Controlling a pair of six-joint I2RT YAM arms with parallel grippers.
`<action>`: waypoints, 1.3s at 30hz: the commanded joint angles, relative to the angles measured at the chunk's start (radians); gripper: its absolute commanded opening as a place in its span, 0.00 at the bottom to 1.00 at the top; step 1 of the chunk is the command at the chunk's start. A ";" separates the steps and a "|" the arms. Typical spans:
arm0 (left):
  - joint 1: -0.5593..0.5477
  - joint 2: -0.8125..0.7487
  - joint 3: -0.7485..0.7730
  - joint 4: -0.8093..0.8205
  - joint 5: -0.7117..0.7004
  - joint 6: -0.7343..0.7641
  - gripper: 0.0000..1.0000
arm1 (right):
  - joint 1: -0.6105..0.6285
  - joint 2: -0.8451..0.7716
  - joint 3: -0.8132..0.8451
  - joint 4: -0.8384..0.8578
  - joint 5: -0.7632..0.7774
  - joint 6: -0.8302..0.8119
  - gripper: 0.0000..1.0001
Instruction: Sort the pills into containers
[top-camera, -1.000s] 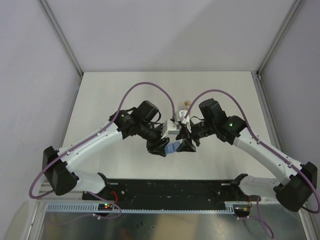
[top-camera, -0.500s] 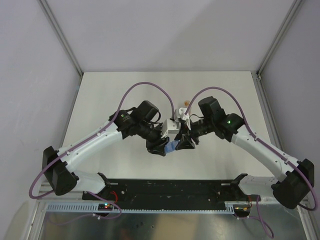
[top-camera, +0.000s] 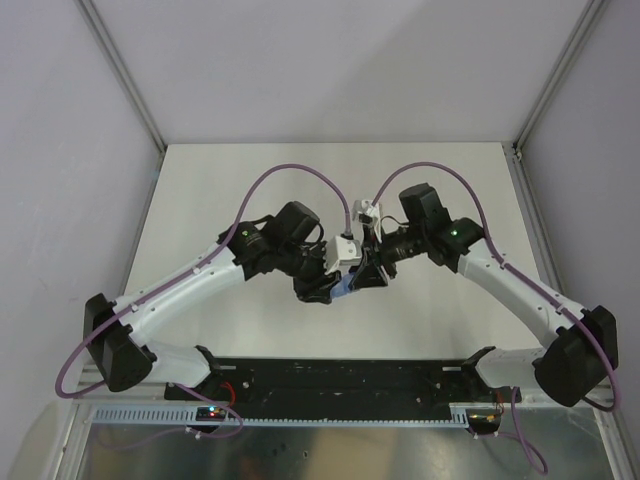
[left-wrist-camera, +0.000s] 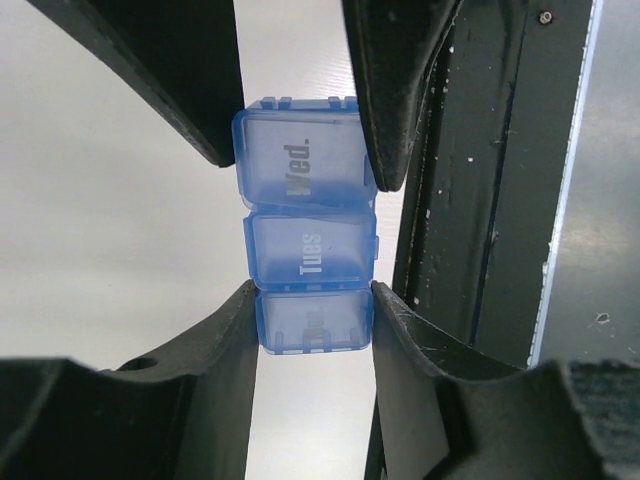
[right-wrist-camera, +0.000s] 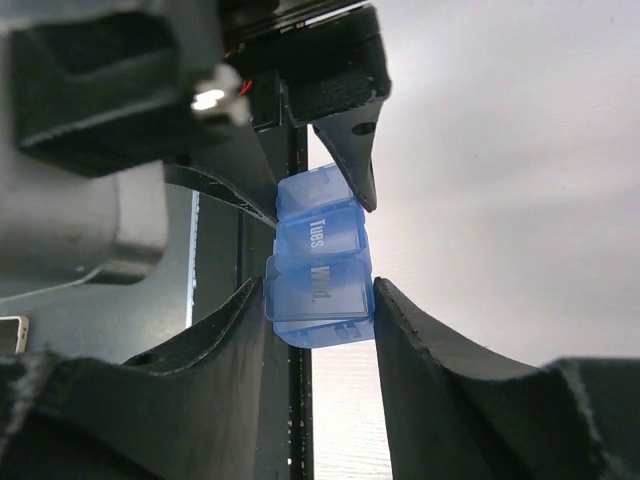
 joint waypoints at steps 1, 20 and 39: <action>-0.002 -0.036 0.037 0.011 -0.077 -0.024 0.00 | -0.038 0.005 0.043 0.035 -0.029 0.093 0.27; -0.064 -0.039 0.034 0.013 -0.131 -0.018 0.00 | -0.063 0.025 0.048 0.094 0.091 0.181 0.56; -0.095 -0.060 0.011 0.012 -0.127 0.015 0.00 | -0.064 0.049 0.063 0.100 0.152 0.193 0.60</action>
